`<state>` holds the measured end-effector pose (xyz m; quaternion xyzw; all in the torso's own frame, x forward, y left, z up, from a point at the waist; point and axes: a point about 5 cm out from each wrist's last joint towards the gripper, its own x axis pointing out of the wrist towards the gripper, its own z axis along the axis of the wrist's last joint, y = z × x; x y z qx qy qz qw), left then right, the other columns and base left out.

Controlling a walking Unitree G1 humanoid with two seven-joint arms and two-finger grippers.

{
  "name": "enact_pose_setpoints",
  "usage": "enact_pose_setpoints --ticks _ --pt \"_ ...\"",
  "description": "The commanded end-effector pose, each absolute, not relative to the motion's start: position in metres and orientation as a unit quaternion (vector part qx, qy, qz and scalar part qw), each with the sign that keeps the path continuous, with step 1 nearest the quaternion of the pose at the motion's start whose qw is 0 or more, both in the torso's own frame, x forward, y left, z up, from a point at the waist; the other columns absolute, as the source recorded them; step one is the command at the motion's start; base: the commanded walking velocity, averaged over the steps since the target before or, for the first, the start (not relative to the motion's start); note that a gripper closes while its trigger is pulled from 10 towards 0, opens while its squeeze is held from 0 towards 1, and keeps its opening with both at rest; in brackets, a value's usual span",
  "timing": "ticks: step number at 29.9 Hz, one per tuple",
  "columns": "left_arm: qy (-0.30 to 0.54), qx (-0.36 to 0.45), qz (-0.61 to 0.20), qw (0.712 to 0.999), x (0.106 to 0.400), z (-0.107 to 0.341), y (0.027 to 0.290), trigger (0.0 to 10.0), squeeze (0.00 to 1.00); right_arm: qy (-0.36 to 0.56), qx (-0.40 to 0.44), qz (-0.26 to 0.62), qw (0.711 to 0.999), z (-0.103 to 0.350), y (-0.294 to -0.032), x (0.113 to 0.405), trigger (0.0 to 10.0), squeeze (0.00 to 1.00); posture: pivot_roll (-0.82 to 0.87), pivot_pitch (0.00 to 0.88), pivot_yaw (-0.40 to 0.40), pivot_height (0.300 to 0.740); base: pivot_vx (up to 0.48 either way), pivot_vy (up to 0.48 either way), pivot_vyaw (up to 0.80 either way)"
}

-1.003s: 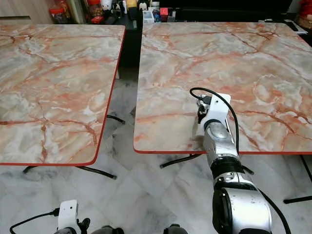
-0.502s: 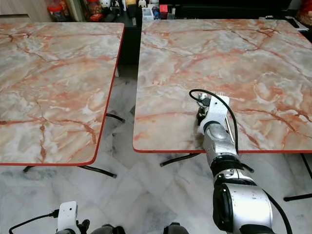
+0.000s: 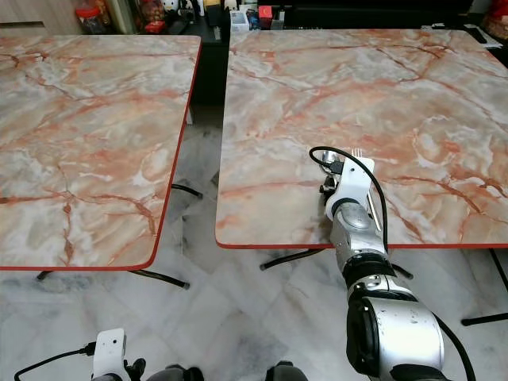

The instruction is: Setting the table

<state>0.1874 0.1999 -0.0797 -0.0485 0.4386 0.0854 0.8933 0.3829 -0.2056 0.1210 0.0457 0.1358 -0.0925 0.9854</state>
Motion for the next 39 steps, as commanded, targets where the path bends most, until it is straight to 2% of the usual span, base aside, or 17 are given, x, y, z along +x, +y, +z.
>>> enact_pose_setpoints --ticks 1,28,29,31,36,39 --pt "0.454 -0.048 0.091 0.885 0.179 -0.084 0.203 10.0 0.00 0.151 0.054 -0.090 0.983 0.116 -0.204 0.382 0.0 0.00 0.00 0.176 0.002 0.711 0.000 0.000 0.00" --pt "0.460 -0.040 0.101 0.881 0.176 -0.085 0.204 10.0 0.00 0.099 0.025 -0.062 0.993 0.132 -0.191 0.388 0.0 0.00 0.00 0.179 0.000 0.711 0.000 0.000 0.00" --pt "0.459 -0.040 0.104 0.881 0.176 -0.085 0.204 10.0 0.00 0.067 0.013 -0.054 0.996 0.142 -0.188 0.390 10.0 0.00 0.00 0.180 0.001 0.711 0.000 0.000 0.00" --pt "0.458 -0.041 0.108 0.881 0.175 -0.085 0.205 10.0 0.00 0.011 0.008 -0.038 0.999 0.159 -0.181 0.392 10.0 0.00 0.00 0.181 0.002 0.711 0.000 0.000 0.00" --pt "0.461 -0.040 0.111 0.879 0.175 -0.085 0.207 10.0 0.00 -0.056 -0.013 -0.021 0.998 0.183 -0.174 0.392 10.0 0.00 0.00 0.182 0.004 0.711 0.000 0.000 0.00" --pt "0.463 -0.039 0.113 0.879 0.174 -0.085 0.208 10.0 0.00 -0.122 -0.023 -0.010 0.992 0.208 -0.166 0.387 10.0 0.00 -0.01 0.181 0.006 0.711 0.000 0.402 0.00"
